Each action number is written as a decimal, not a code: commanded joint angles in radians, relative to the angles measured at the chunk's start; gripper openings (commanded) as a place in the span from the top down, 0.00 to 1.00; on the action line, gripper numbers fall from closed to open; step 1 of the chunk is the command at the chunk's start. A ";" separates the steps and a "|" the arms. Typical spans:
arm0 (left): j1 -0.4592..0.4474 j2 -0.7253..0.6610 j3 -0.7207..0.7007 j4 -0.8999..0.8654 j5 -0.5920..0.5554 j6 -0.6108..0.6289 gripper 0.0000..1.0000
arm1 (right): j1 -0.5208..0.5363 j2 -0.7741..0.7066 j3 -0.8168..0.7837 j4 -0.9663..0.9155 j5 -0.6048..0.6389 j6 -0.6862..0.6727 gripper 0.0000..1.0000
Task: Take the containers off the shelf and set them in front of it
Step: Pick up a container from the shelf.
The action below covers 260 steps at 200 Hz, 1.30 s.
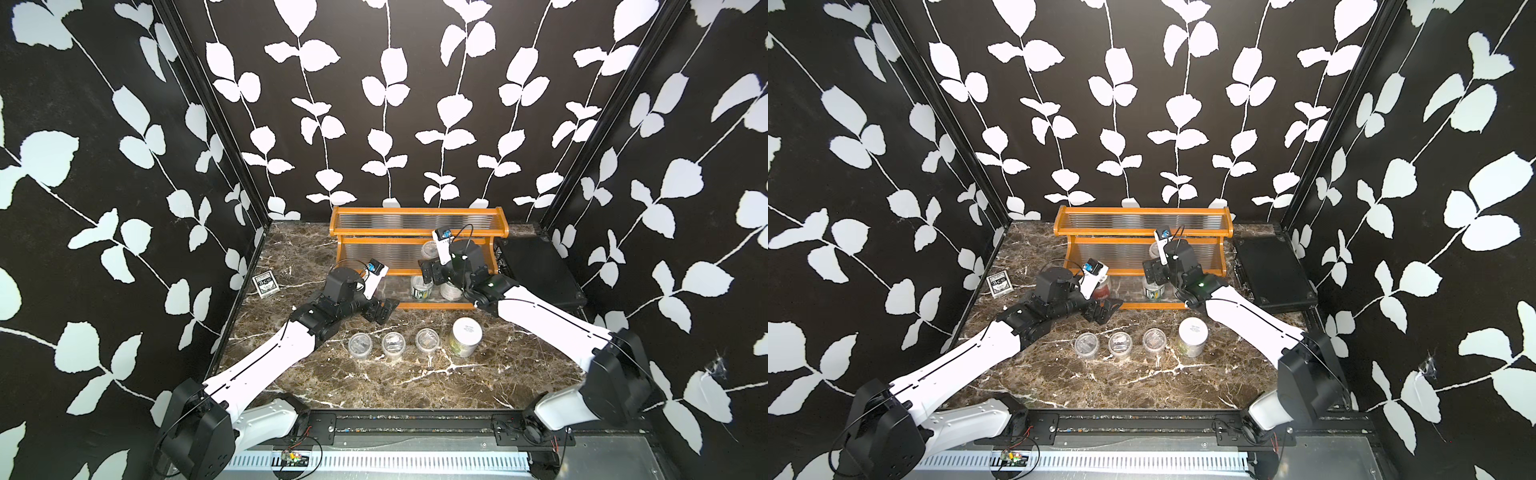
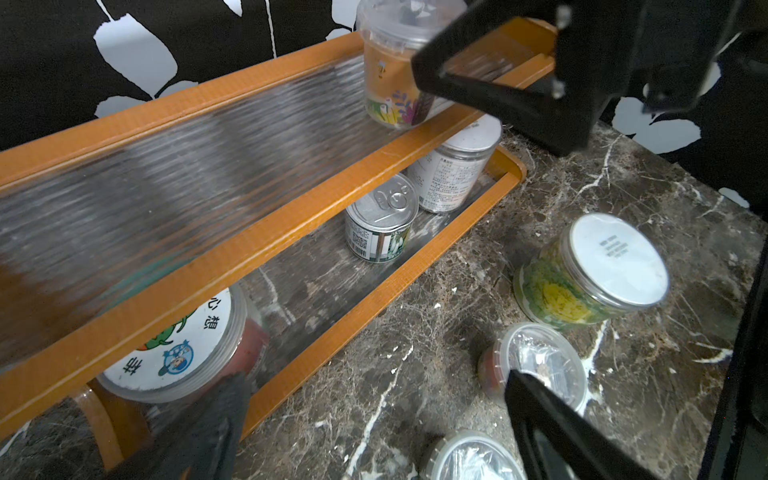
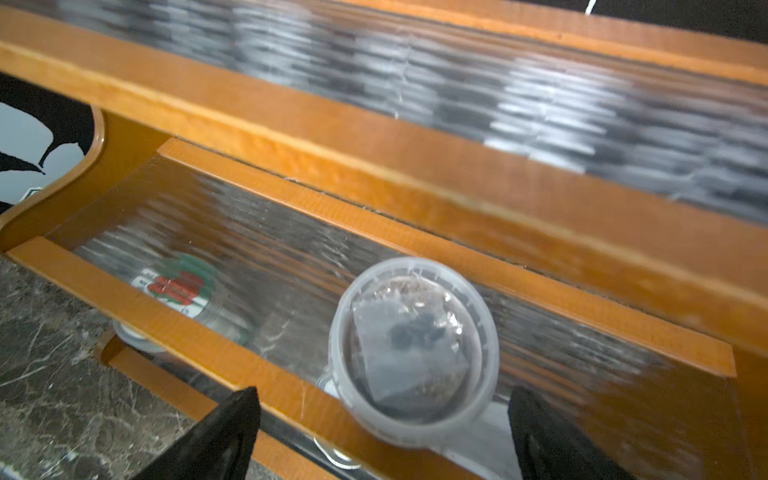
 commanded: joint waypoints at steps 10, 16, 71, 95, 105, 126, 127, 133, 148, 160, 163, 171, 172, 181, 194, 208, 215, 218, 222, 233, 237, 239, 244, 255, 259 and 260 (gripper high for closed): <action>0.008 -0.028 -0.017 0.033 -0.012 -0.011 0.02 | -0.004 0.060 0.082 0.061 0.026 -0.015 0.09; 0.008 -0.028 -0.017 0.033 -0.012 -0.012 0.02 | -0.006 0.071 0.092 0.062 0.030 -0.015 0.10; 0.013 -0.045 -0.028 0.024 -0.012 -0.007 0.02 | -0.018 0.118 0.122 0.033 0.086 0.003 0.21; 0.017 -0.055 -0.041 0.023 -0.010 -0.007 0.02 | -0.018 0.141 0.137 0.039 0.101 0.007 0.16; 0.018 -0.057 -0.045 0.021 -0.009 -0.007 0.02 | -0.020 0.146 0.136 0.053 0.102 0.002 0.16; 0.019 -0.065 -0.055 0.021 -0.011 -0.010 0.02 | -0.027 0.157 0.143 0.061 0.104 0.002 0.19; 0.019 -0.065 -0.055 0.021 -0.011 -0.010 0.02 | -0.027 0.157 0.143 0.062 0.103 0.002 0.19; 0.020 -0.070 -0.057 0.021 -0.013 -0.012 0.02 | -0.030 0.157 0.143 0.067 0.103 0.003 0.21; 0.021 -0.079 -0.063 0.019 -0.019 -0.014 0.02 | -0.035 0.160 0.146 0.069 0.102 0.010 0.24; 0.021 -0.083 -0.069 0.021 -0.023 -0.017 0.02 | -0.038 0.161 0.147 0.070 0.098 0.011 0.27; 0.021 -0.084 -0.070 0.020 -0.023 -0.018 0.02 | -0.038 0.161 0.147 0.070 0.098 0.010 0.28; 0.022 -0.085 -0.071 0.018 -0.024 -0.017 0.02 | -0.040 0.161 0.146 0.070 0.093 0.010 0.30; 0.022 -0.085 -0.071 0.018 -0.024 -0.017 0.02 | -0.040 0.160 0.146 0.070 0.092 0.010 0.31; 0.021 -0.086 -0.072 0.014 -0.027 -0.016 0.02 | -0.040 0.158 0.143 0.070 0.085 0.007 0.33; 0.023 -0.088 -0.070 0.007 -0.030 -0.012 0.02 | -0.040 0.152 0.138 0.067 0.076 0.001 0.37; 0.024 -0.088 -0.067 -0.003 -0.033 -0.002 0.02 | -0.040 0.136 0.129 0.067 0.063 -0.011 0.41; 0.026 -0.089 -0.064 -0.008 -0.036 0.001 0.02 | -0.040 0.127 0.123 0.067 0.059 -0.018 0.42; 0.027 -0.089 -0.064 -0.010 -0.036 0.003 0.02 | -0.040 0.123 0.120 0.067 0.055 -0.020 0.42; 0.028 -0.089 -0.062 -0.012 -0.038 0.005 0.02 | -0.040 0.117 0.116 0.067 0.052 -0.026 0.43; 0.031 -0.088 -0.059 -0.017 -0.041 0.011 0.02 | -0.040 0.102 0.106 0.069 0.040 -0.039 0.44; 0.033 -0.088 -0.059 -0.018 -0.041 0.012 0.02 | -0.040 0.101 0.102 0.069 0.035 -0.043 0.44; 0.034 -0.088 -0.058 -0.019 -0.041 0.013 0.02 | -0.040 0.101 0.101 0.070 0.032 -0.046 0.44; 0.038 -0.087 -0.056 -0.022 -0.041 0.014 0.02 | -0.040 0.101 0.098 0.069 0.022 -0.054 0.45; 0.046 -0.086 -0.048 -0.031 -0.041 0.020 0.02 | -0.040 0.052 0.088 0.066 -0.009 -0.072 0.45; 0.051 -0.085 -0.044 -0.035 -0.040 0.023 0.02 | -0.040 0.045 0.084 0.066 -0.020 -0.079 0.45; 0.052 -0.085 -0.043 -0.036 -0.040 0.024 0.02 | -0.040 0.042 0.083 0.066 -0.025 -0.082 0.45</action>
